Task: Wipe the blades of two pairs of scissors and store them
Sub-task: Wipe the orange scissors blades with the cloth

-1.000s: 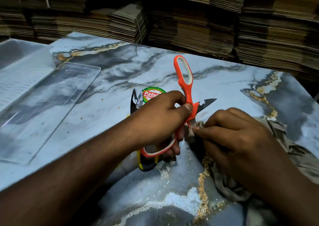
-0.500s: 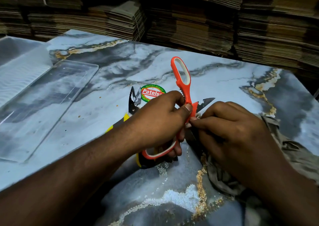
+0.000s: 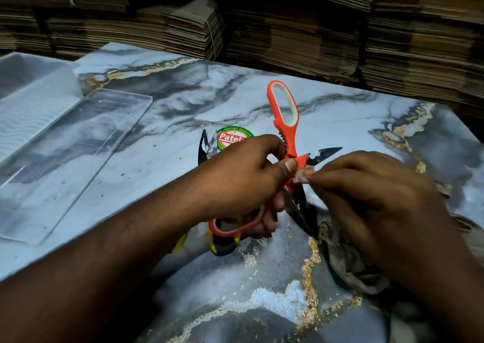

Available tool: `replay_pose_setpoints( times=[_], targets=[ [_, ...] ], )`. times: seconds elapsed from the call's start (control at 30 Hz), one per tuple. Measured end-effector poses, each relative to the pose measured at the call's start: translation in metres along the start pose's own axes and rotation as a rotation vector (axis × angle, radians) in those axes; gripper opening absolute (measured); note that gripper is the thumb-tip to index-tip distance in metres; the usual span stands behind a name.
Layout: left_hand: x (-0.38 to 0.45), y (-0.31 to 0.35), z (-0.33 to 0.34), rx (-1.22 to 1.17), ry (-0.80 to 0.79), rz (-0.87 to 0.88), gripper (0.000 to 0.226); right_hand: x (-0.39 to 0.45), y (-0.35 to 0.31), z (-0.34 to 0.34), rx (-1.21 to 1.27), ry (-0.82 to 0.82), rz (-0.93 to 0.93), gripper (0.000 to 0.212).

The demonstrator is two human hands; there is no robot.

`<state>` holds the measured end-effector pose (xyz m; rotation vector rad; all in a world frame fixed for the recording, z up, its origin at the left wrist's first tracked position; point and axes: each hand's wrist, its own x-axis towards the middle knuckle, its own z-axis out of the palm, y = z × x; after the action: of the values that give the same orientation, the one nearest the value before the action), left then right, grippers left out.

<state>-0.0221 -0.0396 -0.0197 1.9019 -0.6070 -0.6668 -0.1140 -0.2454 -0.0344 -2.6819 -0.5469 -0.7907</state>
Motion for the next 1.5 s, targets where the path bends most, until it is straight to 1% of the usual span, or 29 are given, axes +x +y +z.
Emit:
replay_pose_setpoints(
  times=[0.13,0.23,0.4,0.47,0.57,0.67,0.73,0.8,0.9,0.97,1.03,1.07,1.23,1.37,1.5],
  targets=[
    [0.003,-0.003,0.003,0.098,0.058,0.061,0.019,0.002,0.003,0.008,-0.010,-0.084,-0.033,0.016],
    [0.005,-0.005,-0.003,0.091,0.075,0.057,0.018,-0.004,0.006,0.006,0.020,-0.161,-0.060,0.017],
    [0.005,-0.005,-0.003,0.122,0.048,0.078,0.018,0.005,0.003,0.013,-0.032,-0.071,-0.026,0.013],
    [0.006,-0.007,-0.001,0.136,0.062,0.083,0.018,0.004,0.004,0.014,-0.028,-0.097,-0.035,0.012],
    [0.007,-0.008,0.000,0.118,0.081,0.085,0.020,-0.004,0.006,0.008,0.001,-0.167,-0.072,0.019],
    [0.008,-0.008,-0.001,0.175,0.098,0.111,0.019,0.000,0.006,0.007,-0.027,-0.113,-0.068,0.016],
    [0.009,-0.008,-0.001,0.156,0.088,0.106,0.018,0.007,0.004,0.012,-0.054,-0.078,-0.045,0.014],
    [0.009,-0.010,-0.002,0.122,0.080,0.100,0.018,0.006,0.001,0.015,-0.083,-0.098,-0.055,0.012],
    [0.011,-0.012,-0.003,0.124,0.086,0.099,0.018,-0.003,0.000,0.010,-0.095,-0.146,-0.074,0.016],
    [0.012,-0.012,-0.003,0.158,0.087,0.118,0.019,-0.002,0.000,0.011,-0.103,-0.097,-0.059,0.017],
    [0.013,-0.012,-0.003,0.185,0.086,0.140,0.019,0.004,-0.001,0.016,-0.117,-0.036,-0.032,0.014],
    [0.013,-0.013,-0.003,0.185,0.092,0.143,0.020,0.006,-0.003,0.017,-0.119,-0.031,-0.026,0.012],
    [0.013,-0.016,-0.003,0.140,0.103,0.133,0.019,-0.001,-0.003,0.011,-0.136,-0.114,-0.029,0.013],
    [0.013,-0.015,-0.002,0.159,0.102,0.155,0.018,0.006,-0.004,0.013,-0.118,-0.057,-0.007,0.009],
    [0.011,-0.015,-0.003,0.147,0.111,0.142,0.018,0.003,-0.007,0.006,-0.207,-0.164,-0.062,0.005]
  ],
)
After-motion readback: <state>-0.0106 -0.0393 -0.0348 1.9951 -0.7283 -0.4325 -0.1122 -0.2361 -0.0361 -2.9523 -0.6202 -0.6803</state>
